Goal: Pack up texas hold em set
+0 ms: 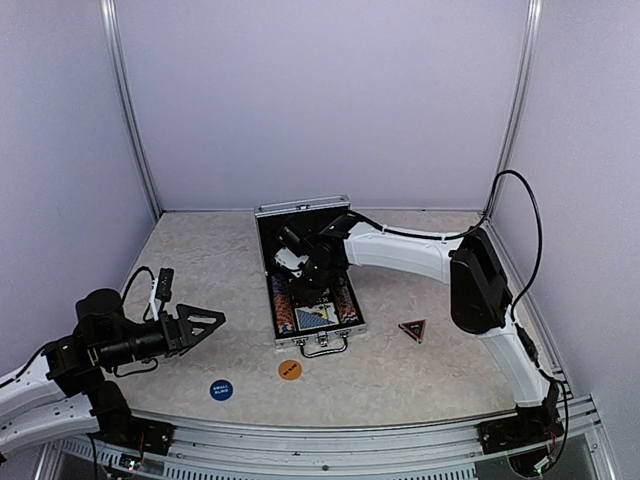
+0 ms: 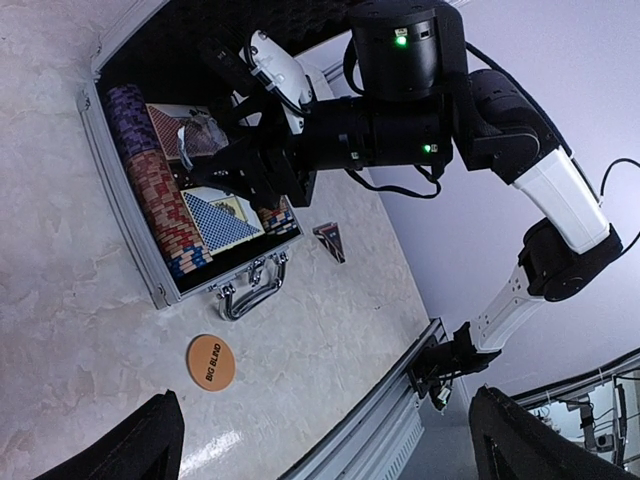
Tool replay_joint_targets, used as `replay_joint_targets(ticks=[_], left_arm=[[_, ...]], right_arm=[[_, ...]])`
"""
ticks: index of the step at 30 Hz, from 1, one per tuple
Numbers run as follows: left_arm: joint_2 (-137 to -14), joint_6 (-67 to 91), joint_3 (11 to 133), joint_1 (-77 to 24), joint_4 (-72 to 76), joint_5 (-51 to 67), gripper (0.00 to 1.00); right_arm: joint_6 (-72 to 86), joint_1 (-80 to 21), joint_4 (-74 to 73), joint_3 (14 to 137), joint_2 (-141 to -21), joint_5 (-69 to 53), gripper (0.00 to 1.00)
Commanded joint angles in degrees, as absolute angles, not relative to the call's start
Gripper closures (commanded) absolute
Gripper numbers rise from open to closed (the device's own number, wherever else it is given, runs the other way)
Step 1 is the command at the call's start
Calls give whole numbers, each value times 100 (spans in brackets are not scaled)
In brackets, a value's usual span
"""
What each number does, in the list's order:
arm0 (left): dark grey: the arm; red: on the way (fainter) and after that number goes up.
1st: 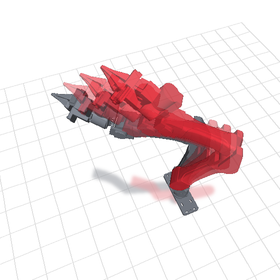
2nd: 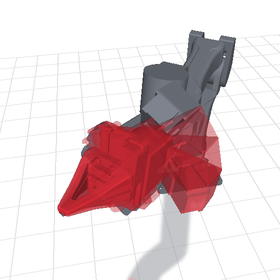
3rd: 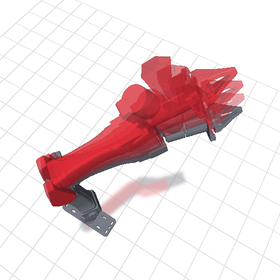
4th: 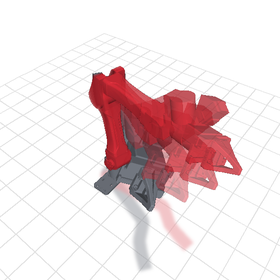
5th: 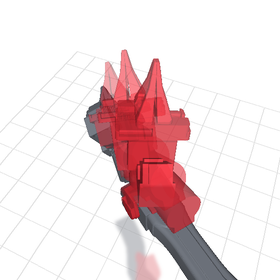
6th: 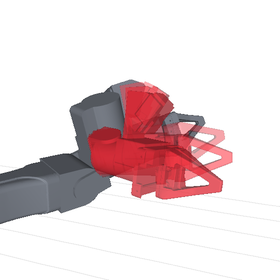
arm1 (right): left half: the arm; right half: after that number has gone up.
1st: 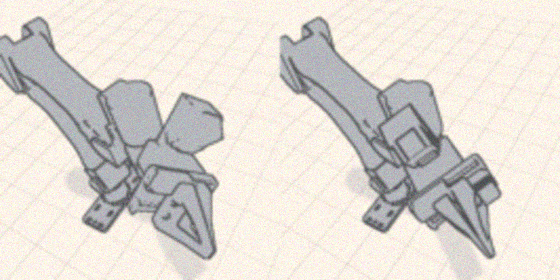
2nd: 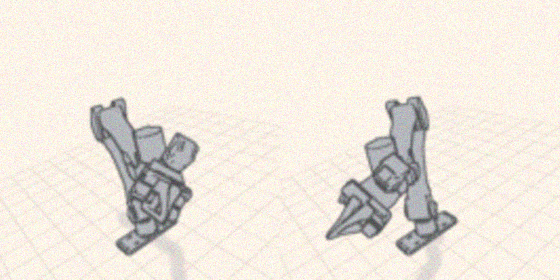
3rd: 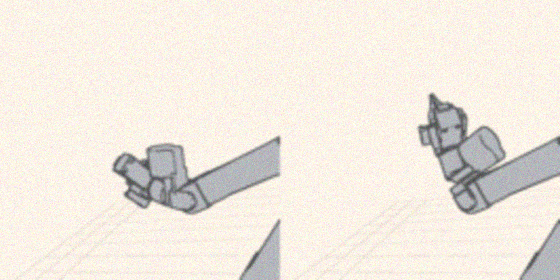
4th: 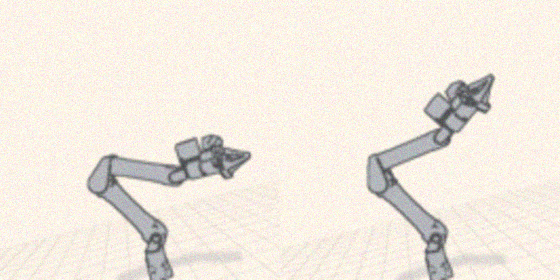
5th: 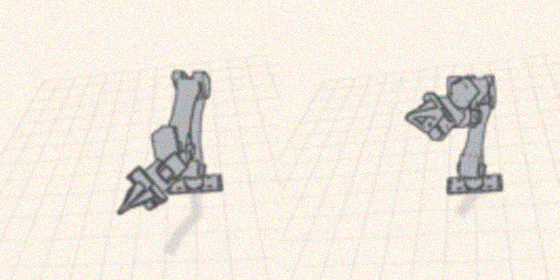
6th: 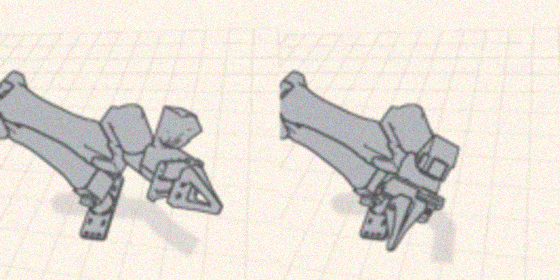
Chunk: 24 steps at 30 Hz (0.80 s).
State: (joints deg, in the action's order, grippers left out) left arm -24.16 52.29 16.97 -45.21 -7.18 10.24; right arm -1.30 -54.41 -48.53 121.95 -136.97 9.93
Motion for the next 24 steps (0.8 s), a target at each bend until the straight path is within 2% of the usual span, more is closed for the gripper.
replay_joint_targets(ticks=[1,10,15,18,22,24], left_arm=[[-2422,5214,1687,-4563,-763,982,1],[-2381,5219,1687,-4562,-835,944,1],[-2390,5218,1690,-4562,-826,939,1],[-2405,5216,1709,-4562,-827,944,1],[-2434,5203,1723,-4562,-826,947,1],[-2443,5192,1731,-4562,-818,941,1]], right_arm=[[-259,-5440,-4631,12463,-13911,1235,67],[-359,-5440,-4494,12618,-14092,1345,63],[-395,-5431,-4421,12646,-14182,1418,58],[-396,-5421,-4388,12647,-14211,1483,50],[-433,-5423,-4356,12643,-14174,1441,47],[-467,-5422,-4365,12654,-14159,1372,42]])
